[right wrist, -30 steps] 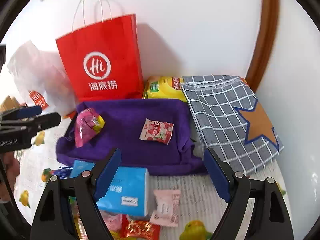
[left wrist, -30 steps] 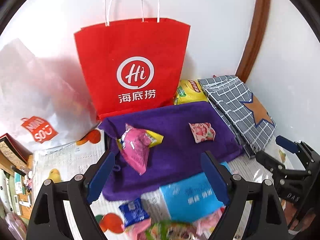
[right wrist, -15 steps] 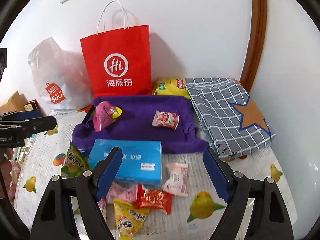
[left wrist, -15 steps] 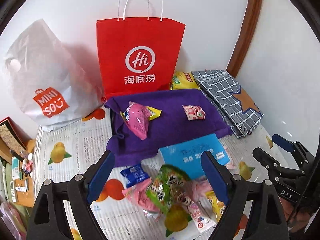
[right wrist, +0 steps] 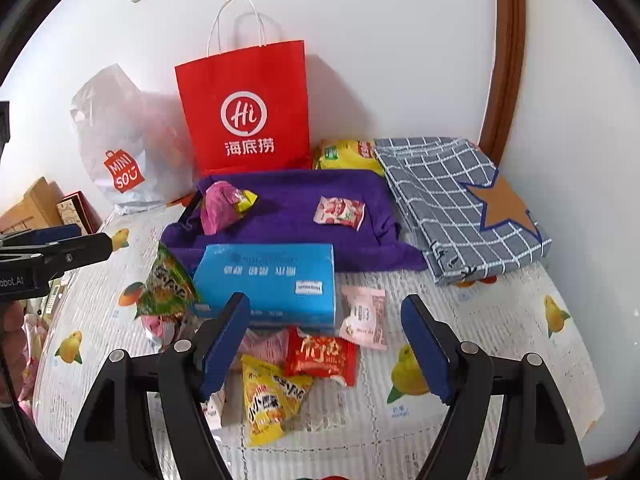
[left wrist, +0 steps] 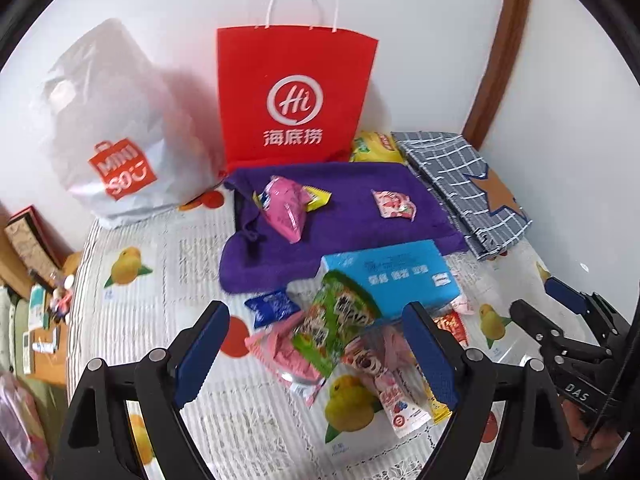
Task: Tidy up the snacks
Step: 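Withdraw both tools back toward the snack pile, then grasp the green snack bag with left tool while right tool grasps pink biscuit packet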
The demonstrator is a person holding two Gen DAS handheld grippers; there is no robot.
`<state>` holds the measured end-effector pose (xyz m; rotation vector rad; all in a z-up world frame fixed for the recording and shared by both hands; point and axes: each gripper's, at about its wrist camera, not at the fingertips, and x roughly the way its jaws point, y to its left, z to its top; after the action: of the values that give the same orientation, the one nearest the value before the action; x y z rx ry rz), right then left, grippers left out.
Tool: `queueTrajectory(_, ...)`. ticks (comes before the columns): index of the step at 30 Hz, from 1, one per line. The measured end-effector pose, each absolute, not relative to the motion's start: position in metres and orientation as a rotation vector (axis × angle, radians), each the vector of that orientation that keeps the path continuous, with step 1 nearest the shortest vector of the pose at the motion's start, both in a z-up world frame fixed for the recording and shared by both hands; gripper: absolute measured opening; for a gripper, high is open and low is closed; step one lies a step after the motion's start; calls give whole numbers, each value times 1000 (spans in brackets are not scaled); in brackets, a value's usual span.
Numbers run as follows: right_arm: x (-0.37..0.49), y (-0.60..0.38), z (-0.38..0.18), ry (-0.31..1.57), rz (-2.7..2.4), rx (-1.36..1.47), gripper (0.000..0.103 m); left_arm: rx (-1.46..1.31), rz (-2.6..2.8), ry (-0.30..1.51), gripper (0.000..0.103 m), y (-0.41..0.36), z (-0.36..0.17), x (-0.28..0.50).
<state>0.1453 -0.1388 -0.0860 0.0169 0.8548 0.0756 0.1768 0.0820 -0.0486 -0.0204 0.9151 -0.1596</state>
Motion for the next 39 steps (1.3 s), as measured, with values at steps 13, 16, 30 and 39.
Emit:
queueTrajectory(13, 141, -160, -105, 884, 93, 31, 77, 17, -88, 908, 87, 80, -66, 153)
queueTrajectory(16, 144, -166, -114, 904, 106, 46, 74, 2, -64, 942, 87, 88, -74, 153)
queueTrajectory(30, 172, -180, -163, 985, 146, 53, 59, -87, -60, 963, 87, 104, -97, 158)
queueTrajectory(39, 223, -191, -200, 1051, 136, 59, 49, -127, -107, 963, 87, 106, -111, 173)
